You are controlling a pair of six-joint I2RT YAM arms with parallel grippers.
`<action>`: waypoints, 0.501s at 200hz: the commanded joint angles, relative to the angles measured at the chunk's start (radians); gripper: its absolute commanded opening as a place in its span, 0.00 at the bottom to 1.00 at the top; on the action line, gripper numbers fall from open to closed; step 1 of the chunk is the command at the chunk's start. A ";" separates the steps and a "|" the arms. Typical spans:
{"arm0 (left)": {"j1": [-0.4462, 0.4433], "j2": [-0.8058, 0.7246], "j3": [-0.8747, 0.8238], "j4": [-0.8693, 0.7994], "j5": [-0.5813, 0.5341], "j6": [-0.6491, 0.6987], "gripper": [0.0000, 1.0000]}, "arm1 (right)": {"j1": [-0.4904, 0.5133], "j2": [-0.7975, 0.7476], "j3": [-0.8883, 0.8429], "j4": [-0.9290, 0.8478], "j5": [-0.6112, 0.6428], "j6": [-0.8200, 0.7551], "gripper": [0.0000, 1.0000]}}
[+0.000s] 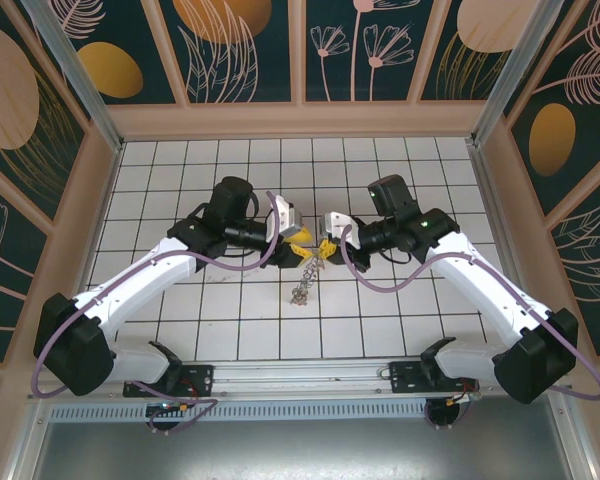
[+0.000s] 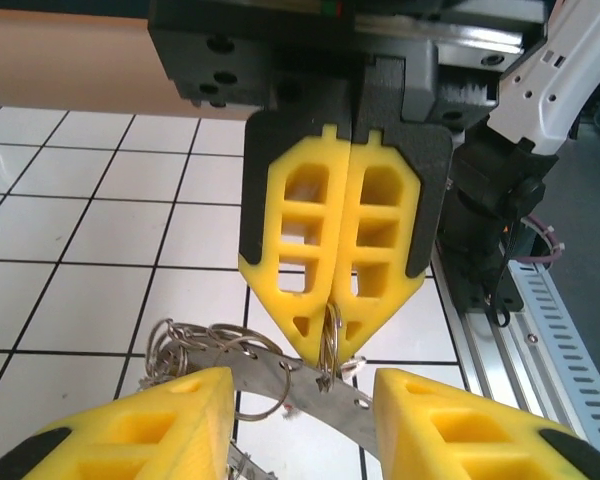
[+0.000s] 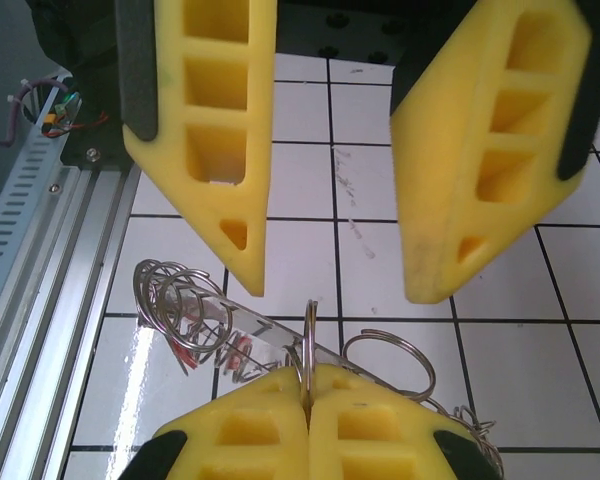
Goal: Put the keys on the keyring
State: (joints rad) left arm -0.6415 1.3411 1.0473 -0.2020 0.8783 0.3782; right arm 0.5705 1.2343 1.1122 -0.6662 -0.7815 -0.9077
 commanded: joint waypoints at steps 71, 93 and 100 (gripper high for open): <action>-0.008 0.070 0.068 0.012 0.044 -0.044 0.24 | 0.025 0.021 0.050 0.052 -0.032 0.013 0.00; -0.012 0.073 0.066 -0.005 0.040 -0.032 0.21 | 0.025 0.017 0.047 0.070 -0.039 0.025 0.00; -0.016 0.075 0.065 -0.006 0.041 -0.029 0.19 | 0.025 0.017 0.046 0.077 -0.044 0.029 0.00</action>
State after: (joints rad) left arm -0.6472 1.4067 1.0985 -0.2287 0.9089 0.3485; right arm 0.5816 1.2594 1.1183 -0.6434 -0.7696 -0.8989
